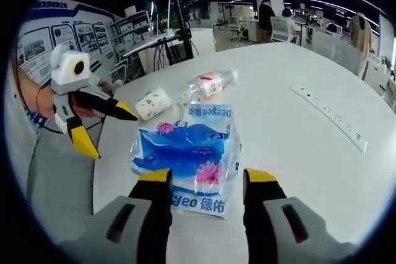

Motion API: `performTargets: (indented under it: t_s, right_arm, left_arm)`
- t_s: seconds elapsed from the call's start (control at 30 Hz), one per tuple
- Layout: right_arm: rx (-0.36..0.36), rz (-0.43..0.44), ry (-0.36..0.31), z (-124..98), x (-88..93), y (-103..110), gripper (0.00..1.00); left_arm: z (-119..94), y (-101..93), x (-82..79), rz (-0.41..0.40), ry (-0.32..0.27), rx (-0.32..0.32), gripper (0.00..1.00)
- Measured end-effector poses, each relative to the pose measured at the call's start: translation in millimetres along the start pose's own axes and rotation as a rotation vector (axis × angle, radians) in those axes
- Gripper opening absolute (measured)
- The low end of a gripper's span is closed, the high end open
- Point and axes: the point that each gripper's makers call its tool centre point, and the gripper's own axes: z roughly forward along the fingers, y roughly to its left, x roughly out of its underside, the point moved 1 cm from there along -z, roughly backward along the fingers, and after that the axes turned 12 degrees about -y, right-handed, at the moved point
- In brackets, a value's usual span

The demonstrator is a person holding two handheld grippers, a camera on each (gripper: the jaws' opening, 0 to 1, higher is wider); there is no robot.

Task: Arrange the tabletop items into an orderly group along one side of the table until the central work area is clear of visible clutter.

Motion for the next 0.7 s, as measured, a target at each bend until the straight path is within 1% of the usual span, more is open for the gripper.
performTargets:
  t_s: [0.1, 0.2, 0.3, 0.37, 0.43, 0.63, 0.7]
  right_arm:
    - [0.001, 0.009, -0.001, 3, 1.1, -3, 0.43]
    - [0.003, 0.02, -0.003, 6, 2.3, -5, 0.41]
    - [0.004, 0.029, -0.004, 9, 4.1, -7, 0.4]
    - [0.006, 0.032, 0.0, 10, 5.6, -8, 0.39]
    - [0.006, 0.039, -0.004, 11, 5.5, -9, 0.38]
    - [0.009, 0.052, -0.006, 14, 5.9, -11, 0.33]
    - [0.014, 0.056, -0.005, 15, 6.9, -12, 0.31]
  left_arm:
    - [3, -0.5, 1.7, -0.005, 0.004, -0.012, 0.68]
    - [5, 0.5, 1.4, -0.033, -0.002, -0.028, 0.62]
    - [8, 1.5, 2.9, -0.039, 0.001, -0.04, 0.59]
    - [10, 4.8, 6.7, -0.045, 0.017, -0.059, 0.55]
    - [12, 6.5, 6.9, -0.087, 0.007, -0.071, 0.53]
    - [16, 9.2, 12.2, -0.116, 0.022, -0.087, 0.46]
    - [17, 9.6, 12.8, -0.145, 0.019, -0.09, 0.44]
